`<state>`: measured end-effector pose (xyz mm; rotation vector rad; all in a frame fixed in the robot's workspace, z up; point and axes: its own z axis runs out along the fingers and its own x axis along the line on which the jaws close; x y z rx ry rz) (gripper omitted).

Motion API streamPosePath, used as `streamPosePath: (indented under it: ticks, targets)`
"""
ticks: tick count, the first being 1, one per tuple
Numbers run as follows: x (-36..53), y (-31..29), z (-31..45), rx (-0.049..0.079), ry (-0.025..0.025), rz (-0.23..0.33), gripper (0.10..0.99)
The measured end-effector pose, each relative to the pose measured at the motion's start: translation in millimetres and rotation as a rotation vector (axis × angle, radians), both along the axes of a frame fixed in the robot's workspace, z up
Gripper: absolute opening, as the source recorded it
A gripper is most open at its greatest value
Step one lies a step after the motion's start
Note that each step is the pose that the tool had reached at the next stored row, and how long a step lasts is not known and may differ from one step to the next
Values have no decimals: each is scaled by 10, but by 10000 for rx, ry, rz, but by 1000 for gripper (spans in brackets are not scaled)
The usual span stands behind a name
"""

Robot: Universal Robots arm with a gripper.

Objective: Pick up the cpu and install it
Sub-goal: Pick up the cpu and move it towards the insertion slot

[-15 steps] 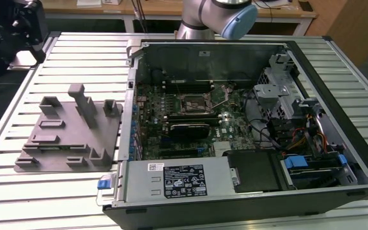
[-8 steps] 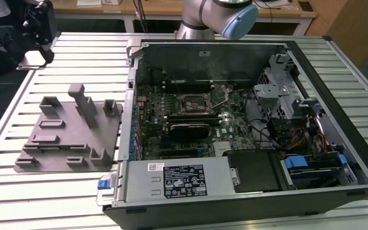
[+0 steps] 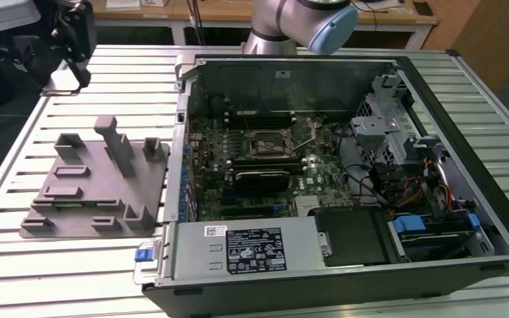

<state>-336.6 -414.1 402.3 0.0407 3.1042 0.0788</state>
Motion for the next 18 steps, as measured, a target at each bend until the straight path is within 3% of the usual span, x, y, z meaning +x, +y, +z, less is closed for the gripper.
streamPosePath:
  ticks: [7,18]
  targets:
    - [202,3,0,0,0,0,541]
    - [446,8,0,0,-1,0,541]
